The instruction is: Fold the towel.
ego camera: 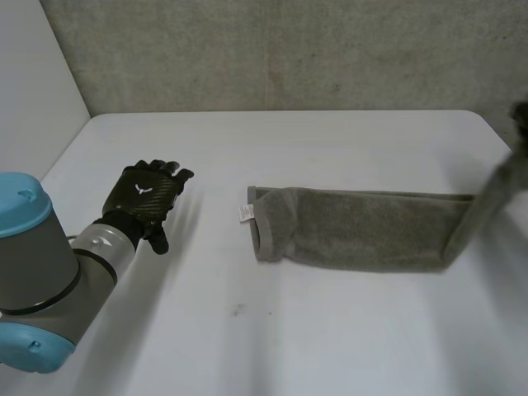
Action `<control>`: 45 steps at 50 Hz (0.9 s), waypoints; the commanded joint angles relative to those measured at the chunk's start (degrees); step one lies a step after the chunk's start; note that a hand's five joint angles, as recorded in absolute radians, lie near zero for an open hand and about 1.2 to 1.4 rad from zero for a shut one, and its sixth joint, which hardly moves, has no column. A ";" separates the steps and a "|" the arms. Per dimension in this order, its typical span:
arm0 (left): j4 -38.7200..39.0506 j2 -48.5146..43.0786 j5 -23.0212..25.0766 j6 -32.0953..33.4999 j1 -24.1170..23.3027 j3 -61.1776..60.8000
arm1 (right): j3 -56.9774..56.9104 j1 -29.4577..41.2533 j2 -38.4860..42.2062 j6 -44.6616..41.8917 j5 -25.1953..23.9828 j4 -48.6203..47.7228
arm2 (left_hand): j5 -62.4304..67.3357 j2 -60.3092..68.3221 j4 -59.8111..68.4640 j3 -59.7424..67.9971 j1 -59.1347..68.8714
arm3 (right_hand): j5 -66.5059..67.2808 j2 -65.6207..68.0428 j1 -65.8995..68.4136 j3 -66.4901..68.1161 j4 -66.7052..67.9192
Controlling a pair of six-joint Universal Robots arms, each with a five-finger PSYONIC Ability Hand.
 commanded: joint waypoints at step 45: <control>2.20 0.12 -0.10 0.09 -3.78 -0.20 | 29.01 16.20 -2.47 10.95 -3.54 -4.37 | -1.28 0.61 0.51 0.54 0.32 | -36.25 -37.73 -48.02 -38.47 -38.63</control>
